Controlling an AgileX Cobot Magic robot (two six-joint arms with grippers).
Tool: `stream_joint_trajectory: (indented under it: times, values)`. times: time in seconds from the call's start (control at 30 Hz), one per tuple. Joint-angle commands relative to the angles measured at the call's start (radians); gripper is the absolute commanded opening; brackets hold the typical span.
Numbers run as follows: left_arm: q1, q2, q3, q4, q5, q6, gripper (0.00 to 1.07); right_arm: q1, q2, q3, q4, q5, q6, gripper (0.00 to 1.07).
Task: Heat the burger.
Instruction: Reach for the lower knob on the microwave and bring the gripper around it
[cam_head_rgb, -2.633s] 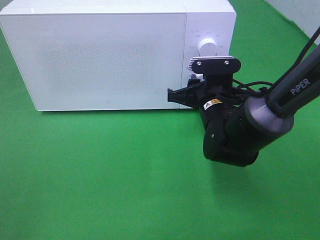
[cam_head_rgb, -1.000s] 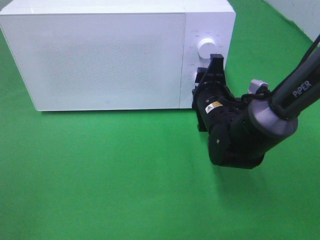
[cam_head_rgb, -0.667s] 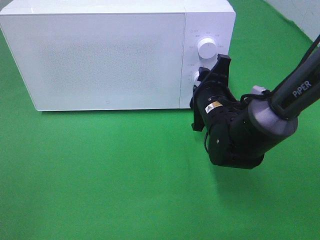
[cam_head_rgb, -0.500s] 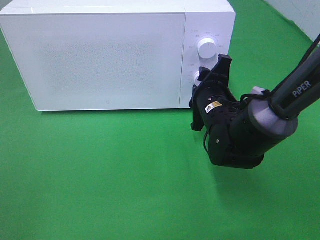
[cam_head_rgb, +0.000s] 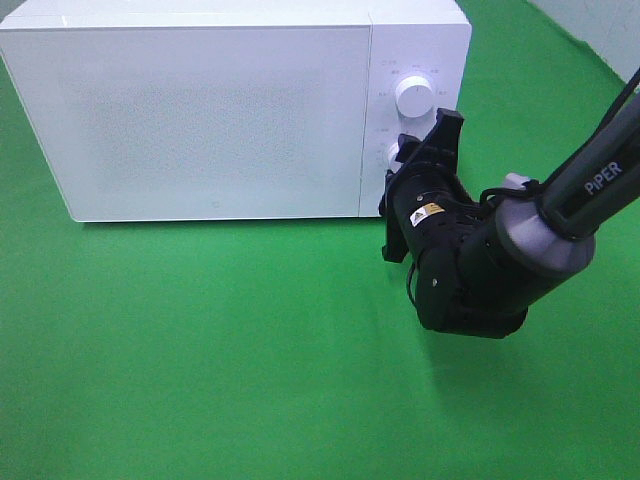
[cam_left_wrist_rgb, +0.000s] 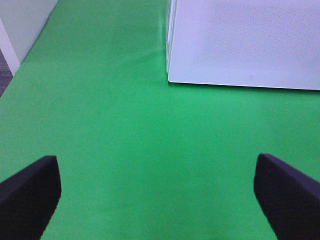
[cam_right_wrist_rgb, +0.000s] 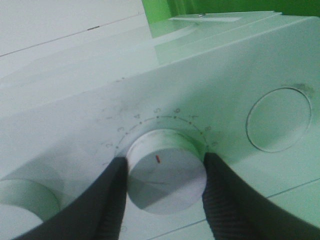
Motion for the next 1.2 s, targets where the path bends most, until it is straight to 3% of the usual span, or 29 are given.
stream_joint_trajectory:
  times: [0.03,0.3,0.33,0.47,0.53,0.93,1.2]
  values:
    - [0.002,-0.022,0.002,-0.001,-0.009,0.001,0.97,0.006,-0.01,-0.034,-0.098,-0.14,-0.026,0.08]
    - [0.002,-0.022,0.002,-0.001,-0.009,0.001,0.97,0.009,-0.01,-0.034,-0.014,-0.14,-0.062,0.26]
    - [0.002,-0.022,0.002,-0.001,-0.009,0.001,0.97,0.009,-0.01,-0.034,0.007,-0.14,-0.065,0.34]
    - [0.002,-0.022,0.002,-0.001,-0.009,0.001,0.97,0.009,-0.01,-0.034,0.023,-0.14,-0.071,0.45]
    - [0.002,-0.022,0.002,-0.001,-0.009,0.001,0.97,0.009,-0.01,-0.034,0.039,-0.131,-0.095,0.56]
    - [0.002,-0.022,0.002,-0.001,-0.009,0.001,0.97,0.036,-0.011,-0.032,0.039,-0.094,-0.152,0.65]
    - [0.002,-0.022,0.002,-0.001,-0.009,0.001,0.97,0.056,-0.127,0.064,0.016,-0.013,-0.292,0.65]
